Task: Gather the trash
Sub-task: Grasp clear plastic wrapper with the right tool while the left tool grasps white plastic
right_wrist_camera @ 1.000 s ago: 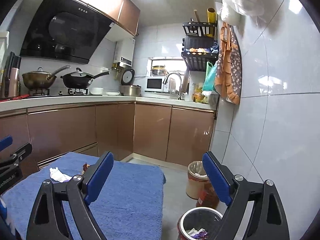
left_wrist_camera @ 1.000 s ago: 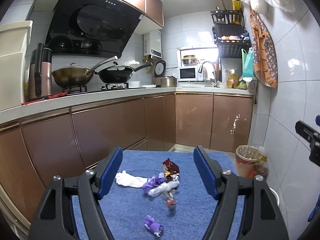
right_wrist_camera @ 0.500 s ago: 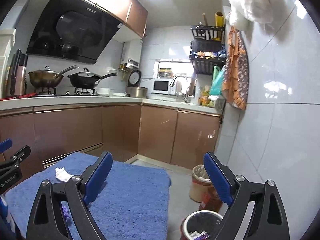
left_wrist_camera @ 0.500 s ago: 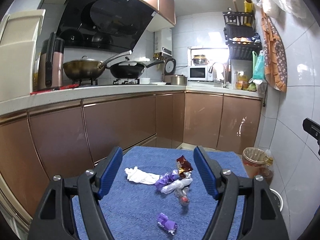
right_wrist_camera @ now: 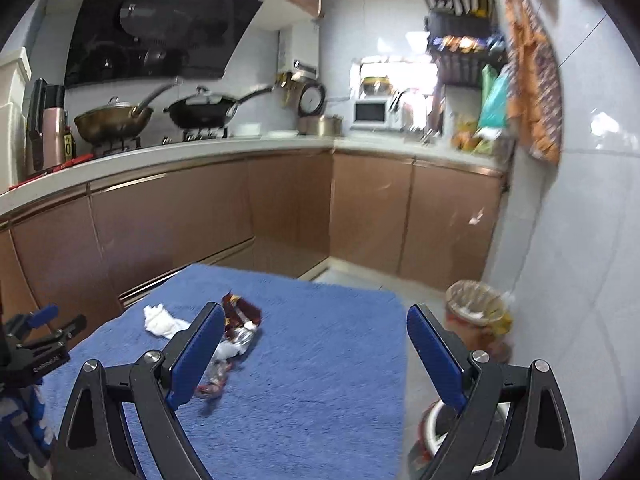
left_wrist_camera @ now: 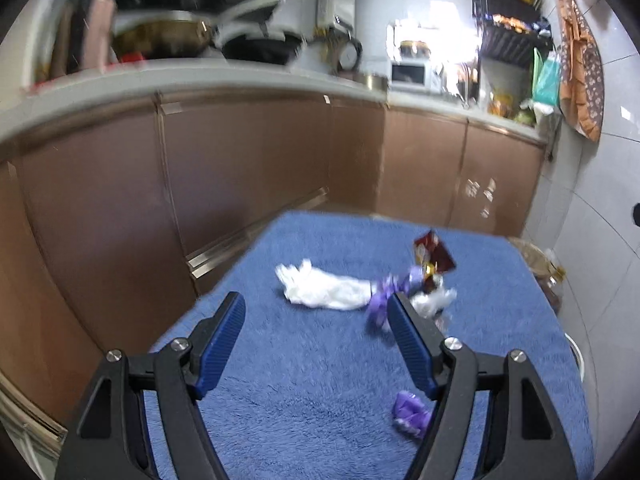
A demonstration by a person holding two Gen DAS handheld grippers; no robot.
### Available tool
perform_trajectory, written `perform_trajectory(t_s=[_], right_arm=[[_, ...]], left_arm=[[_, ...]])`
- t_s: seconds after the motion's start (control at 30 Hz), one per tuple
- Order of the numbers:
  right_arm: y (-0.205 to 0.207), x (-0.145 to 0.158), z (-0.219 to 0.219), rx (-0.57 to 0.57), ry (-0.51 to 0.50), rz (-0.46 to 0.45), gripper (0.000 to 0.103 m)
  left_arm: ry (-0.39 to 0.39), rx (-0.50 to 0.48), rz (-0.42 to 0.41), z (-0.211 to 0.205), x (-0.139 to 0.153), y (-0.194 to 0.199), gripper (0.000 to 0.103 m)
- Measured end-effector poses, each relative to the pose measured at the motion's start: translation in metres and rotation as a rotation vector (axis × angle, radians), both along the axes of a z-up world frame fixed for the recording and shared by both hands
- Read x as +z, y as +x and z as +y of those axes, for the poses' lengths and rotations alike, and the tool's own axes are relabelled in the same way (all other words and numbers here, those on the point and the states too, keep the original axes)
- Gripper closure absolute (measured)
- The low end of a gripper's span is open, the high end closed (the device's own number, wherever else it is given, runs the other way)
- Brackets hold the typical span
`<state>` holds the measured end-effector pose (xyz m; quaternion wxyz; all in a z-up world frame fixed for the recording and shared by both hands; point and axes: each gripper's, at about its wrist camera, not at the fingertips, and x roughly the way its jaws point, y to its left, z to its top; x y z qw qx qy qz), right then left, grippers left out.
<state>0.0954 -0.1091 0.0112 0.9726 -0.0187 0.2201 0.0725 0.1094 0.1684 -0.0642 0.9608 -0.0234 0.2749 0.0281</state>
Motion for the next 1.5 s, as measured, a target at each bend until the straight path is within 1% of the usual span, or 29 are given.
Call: perform_trajectory(t_s=[0.03, 0.07, 0.1, 0.17, 0.23, 0.27, 0.33, 0.37, 0.47, 0.53, 0.6, 0.63, 0.8, 0.87, 0.93, 1.0, 1.1, 1.17, 1.2, 1.23, 1.27, 1.3, 1.4, 1.5], right_arm=[[0.008, -0.006, 0.003, 0.016, 0.007, 0.021, 0.012], [0.018, -0.014, 0.008, 0.038, 0.015, 0.048, 0.015], [0.026, -0.021, 0.012, 0.059, 0.022, 0.071, 0.018], [0.042, -0.039, 0.022, 0.116, 0.045, 0.136, 0.023], [0.061, -0.062, 0.034, 0.173, 0.064, 0.216, 0.029], [0.066, -0.069, 0.038, 0.187, 0.063, 0.237, 0.033], [0.078, -0.088, 0.047, 0.232, 0.063, 0.297, 0.034], [0.083, -0.097, 0.051, 0.262, 0.068, 0.326, 0.034], [0.089, -0.116, 0.06, 0.329, 0.067, 0.384, 0.035], [0.092, -0.128, 0.068, 0.378, 0.07, 0.418, 0.035], [0.092, -0.137, 0.075, 0.426, 0.073, 0.448, 0.036], [0.091, -0.141, 0.078, 0.44, 0.066, 0.458, 0.036], [0.093, -0.158, 0.094, 0.501, 0.035, 0.506, 0.037], [0.094, -0.162, 0.099, 0.516, 0.02, 0.509, 0.04], [0.096, -0.165, 0.103, 0.525, 0.001, 0.508, 0.047], [0.099, -0.17, 0.105, 0.532, -0.004, 0.516, 0.058], [0.104, -0.174, 0.103, 0.531, 0.008, 0.52, 0.069], [0.107, -0.175, 0.098, 0.524, 0.023, 0.519, 0.073], [0.109, -0.176, 0.097, 0.522, 0.028, 0.519, 0.077], [0.109, -0.177, 0.094, 0.519, 0.031, 0.519, 0.079], [0.109, -0.177, 0.091, 0.517, 0.032, 0.52, 0.083], [0.109, -0.177, 0.088, 0.513, 0.034, 0.521, 0.084], [0.108, -0.177, 0.077, 0.5, 0.042, 0.525, 0.088], [0.105, -0.173, 0.067, 0.487, 0.047, 0.521, 0.09]], left_arm=[[-0.012, -0.024, 0.023, 0.002, -0.006, 0.007, 0.032], [-0.025, -0.062, 0.049, 0.003, -0.013, 0.015, 0.032], [-0.042, -0.119, 0.075, 0.003, -0.02, 0.024, 0.032], [-0.069, -0.207, 0.12, -0.003, -0.033, 0.042, 0.032], [-0.083, -0.263, 0.157, -0.007, -0.045, 0.06, 0.034], [-0.089, -0.282, 0.177, -0.009, -0.05, 0.071, 0.036], [-0.11, -0.308, 0.214, -0.013, -0.059, 0.09, 0.036], [-0.136, -0.326, 0.247, -0.014, -0.068, 0.102, 0.037], [-0.206, -0.367, 0.301, -0.016, -0.085, 0.118, 0.041], [-0.277, -0.396, 0.347, -0.018, -0.098, 0.125, 0.044], [-0.319, -0.41, 0.382, -0.02, -0.108, 0.13, 0.051], [-0.341, -0.416, 0.399, -0.021, -0.112, 0.132, 0.052], [-0.392, -0.413, 0.434, -0.023, -0.119, 0.144, 0.054], [-0.438, -0.413, 0.451, -0.022, -0.12, 0.152, 0.055], [-0.477, -0.409, 0.464, -0.02, -0.12, 0.158, 0.057], [-0.511, -0.391, 0.477, -0.017, -0.12, 0.167, 0.06], [-0.559, -0.375, 0.497, -0.013, -0.122, 0.173, 0.065], [-0.58, -0.362, 0.506, -0.013, -0.123, 0.177, 0.068], [-0.587, -0.353, 0.509, -0.014, -0.124, 0.178, 0.07], [-0.592, -0.347, 0.512, -0.014, -0.126, 0.18, 0.072], [-0.604, -0.334, 0.516, -0.014, -0.128, 0.181, 0.079], [-0.616, -0.328, 0.521, -0.014, -0.13, 0.183, 0.089], [-0.646, -0.306, 0.525, -0.011, -0.137, 0.184, 0.101], [-0.652, -0.299, 0.506, -0.012, -0.137, 0.178, 0.103]])
